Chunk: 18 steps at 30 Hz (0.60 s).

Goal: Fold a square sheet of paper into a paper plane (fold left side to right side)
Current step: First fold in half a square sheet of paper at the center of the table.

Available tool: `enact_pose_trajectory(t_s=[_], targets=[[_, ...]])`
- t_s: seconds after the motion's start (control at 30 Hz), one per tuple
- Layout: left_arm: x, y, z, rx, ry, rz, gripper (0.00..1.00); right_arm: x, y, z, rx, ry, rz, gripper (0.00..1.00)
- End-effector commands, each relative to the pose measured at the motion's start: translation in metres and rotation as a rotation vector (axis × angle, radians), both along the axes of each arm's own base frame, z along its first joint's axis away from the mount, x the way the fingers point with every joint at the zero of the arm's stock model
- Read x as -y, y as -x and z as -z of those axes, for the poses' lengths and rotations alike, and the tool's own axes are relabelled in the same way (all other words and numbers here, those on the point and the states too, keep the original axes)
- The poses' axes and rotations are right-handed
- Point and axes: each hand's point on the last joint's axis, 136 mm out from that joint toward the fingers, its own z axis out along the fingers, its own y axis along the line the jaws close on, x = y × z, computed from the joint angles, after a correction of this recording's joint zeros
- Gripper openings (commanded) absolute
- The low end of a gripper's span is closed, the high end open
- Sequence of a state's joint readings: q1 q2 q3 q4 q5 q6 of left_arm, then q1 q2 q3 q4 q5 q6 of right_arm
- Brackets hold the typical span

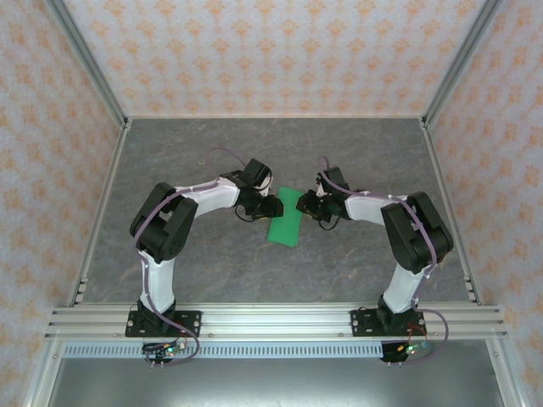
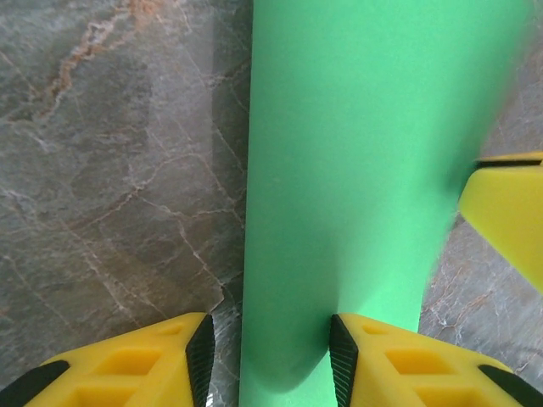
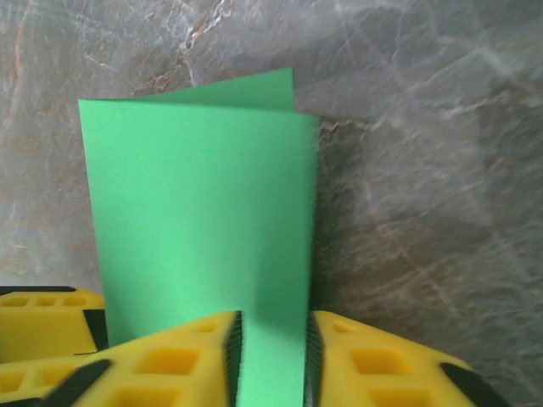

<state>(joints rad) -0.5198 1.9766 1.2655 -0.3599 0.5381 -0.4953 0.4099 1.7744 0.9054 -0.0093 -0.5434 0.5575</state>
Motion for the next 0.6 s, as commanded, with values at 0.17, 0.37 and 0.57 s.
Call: enact_pose_trajectory(t_s=[0.17,0.37,0.57], targets=[[-0.005,0.003,0.011,-0.023,-0.061,0.002,0.45,0.036,0.000,-0.028,0.094,0.126,0.074,0.47],[-0.006,0.001,0.015,-0.032,-0.070,-0.030,0.46,0.043,0.009,-0.032,0.100,0.141,0.084,0.47],[-0.009,-0.002,0.019,-0.033,-0.090,-0.051,0.46,0.044,0.013,-0.030,0.089,0.144,0.082,0.47]])
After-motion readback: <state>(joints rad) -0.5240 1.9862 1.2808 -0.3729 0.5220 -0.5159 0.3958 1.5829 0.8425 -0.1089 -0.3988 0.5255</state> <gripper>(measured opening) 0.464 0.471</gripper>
